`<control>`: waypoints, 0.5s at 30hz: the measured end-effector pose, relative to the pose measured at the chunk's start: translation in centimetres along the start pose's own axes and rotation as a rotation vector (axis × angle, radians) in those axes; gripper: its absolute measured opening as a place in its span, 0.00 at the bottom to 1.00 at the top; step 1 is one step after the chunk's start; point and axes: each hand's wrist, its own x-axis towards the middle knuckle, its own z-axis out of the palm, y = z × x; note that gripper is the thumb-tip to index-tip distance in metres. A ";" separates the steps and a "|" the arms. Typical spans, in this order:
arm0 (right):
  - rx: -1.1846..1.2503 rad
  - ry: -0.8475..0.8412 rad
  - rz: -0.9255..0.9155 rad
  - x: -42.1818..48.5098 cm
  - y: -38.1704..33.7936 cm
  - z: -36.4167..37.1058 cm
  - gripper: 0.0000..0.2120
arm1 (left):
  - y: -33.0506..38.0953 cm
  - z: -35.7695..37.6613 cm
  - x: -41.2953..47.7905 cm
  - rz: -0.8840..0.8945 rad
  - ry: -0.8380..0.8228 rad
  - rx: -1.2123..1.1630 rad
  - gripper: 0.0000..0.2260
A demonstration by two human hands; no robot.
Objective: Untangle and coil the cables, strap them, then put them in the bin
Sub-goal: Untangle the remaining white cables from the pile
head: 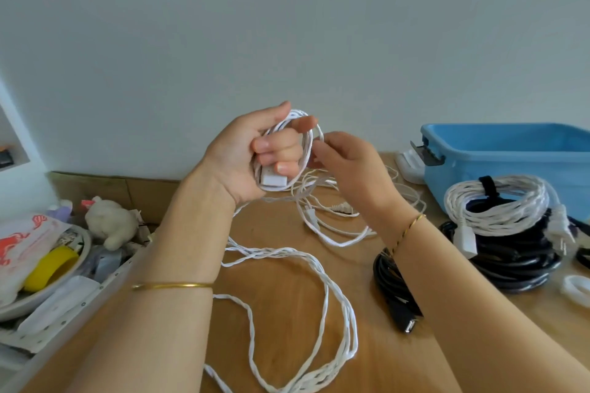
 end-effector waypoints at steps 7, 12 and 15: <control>0.228 -0.156 0.147 -0.3 0.2 0.2 0.09 | 0.1 -1.1 0.7 0.341 -0.013 -0.504 0.16; 0.119 -0.407 0.170 -1.0 -0.4 0.9 0.09 | 0.1 -0.8 1.4 0.563 0.170 -0.427 0.12; 0.107 -0.550 0.230 -1.1 -0.7 0.4 0.10 | 0.5 -1.2 1.2 0.691 0.337 -0.216 0.13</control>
